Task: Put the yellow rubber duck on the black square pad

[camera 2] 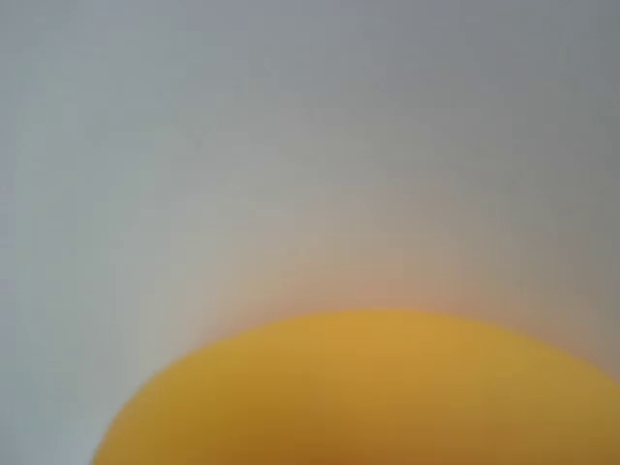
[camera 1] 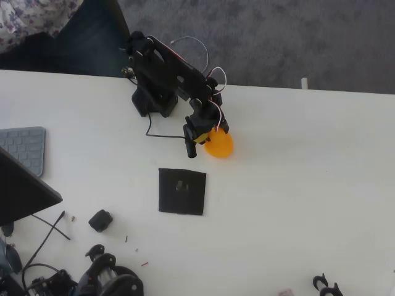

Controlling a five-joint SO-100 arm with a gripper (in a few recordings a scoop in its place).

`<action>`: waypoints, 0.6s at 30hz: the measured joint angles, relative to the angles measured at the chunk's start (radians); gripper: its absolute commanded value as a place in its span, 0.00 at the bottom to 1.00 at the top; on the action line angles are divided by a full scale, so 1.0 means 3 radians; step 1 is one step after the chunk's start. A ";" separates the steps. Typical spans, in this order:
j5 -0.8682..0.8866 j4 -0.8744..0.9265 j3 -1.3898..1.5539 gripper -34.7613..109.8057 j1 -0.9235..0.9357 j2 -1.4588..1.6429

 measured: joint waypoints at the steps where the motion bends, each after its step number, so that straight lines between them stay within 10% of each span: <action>1: 0.0000 0.0000 0.0000 0.28 0.0000 0.0000; 18: 0.0000 0.0026 -0.0859 0.28 0.0414 -0.0005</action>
